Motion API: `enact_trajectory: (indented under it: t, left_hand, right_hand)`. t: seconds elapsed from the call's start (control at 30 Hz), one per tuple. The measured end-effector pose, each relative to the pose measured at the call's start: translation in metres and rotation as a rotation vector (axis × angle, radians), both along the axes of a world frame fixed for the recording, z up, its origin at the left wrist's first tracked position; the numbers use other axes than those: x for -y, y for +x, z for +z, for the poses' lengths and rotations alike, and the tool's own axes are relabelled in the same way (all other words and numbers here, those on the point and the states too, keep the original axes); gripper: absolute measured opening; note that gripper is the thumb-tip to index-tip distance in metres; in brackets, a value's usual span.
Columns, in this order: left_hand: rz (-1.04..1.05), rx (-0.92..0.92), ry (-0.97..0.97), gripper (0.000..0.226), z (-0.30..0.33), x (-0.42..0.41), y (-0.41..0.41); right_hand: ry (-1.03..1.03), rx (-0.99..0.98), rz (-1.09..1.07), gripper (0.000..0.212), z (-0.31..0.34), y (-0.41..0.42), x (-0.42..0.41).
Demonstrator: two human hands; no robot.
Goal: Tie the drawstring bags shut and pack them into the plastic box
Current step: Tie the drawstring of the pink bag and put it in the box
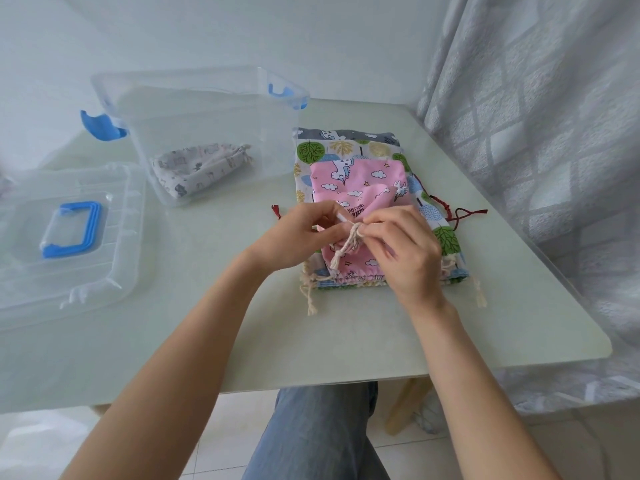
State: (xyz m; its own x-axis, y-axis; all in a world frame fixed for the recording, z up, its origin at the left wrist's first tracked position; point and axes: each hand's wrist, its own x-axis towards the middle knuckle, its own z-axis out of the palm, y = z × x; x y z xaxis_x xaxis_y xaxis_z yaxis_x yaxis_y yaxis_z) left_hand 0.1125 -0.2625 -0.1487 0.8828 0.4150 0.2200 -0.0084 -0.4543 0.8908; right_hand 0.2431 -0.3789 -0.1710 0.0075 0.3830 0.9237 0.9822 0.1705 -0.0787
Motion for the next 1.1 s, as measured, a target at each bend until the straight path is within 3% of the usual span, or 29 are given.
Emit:
enact_trajectory:
  t: [0.13, 0.3, 0.5, 0.63, 0.77, 0.97, 1.1]
  left_hand:
    - [0.068, 0.033, 0.036, 0.005, -0.005, -0.002, 0.000]
    - [0.194, 0.086, 0.127, 0.009, -0.009, -0.003, -0.001]
    - [0.248, 0.059, 0.152, 0.004, -0.009, -0.005, -0.003]
    - [0.282, 0.038, 0.324, 0.005, -0.008, -0.002, -0.004]
    - [0.320, 0.005, 0.510, 0.003, -0.007, 0.000, -0.012]
    - [0.276, -0.075, 0.435, 0.009, -0.012, -0.004, -0.018]
    - [0.330, -0.013, 0.421, 0.008, -0.016, 0.008, -0.015]
  right_hand:
    - [-0.019, -0.050, -0.060, 0.006, -0.001, 0.003, 0.002]
    - [-0.078, -0.133, -0.040, 0.009, -0.002, 0.003, 0.007]
    - [-0.254, -0.596, 0.084, 0.006, 0.000, 0.000, 0.025]
    - [-0.329, -0.839, 0.117, 0.019, 0.000, 0.002, 0.033]
    - [-0.417, -0.897, 0.110, 0.019, 0.001, 0.003, 0.038]
    - [-0.483, -0.888, 0.094, 0.023, -0.002, 0.002, 0.044]
    - [-0.486, -0.878, 0.102, 0.016, 0.003, 0.005, 0.049]
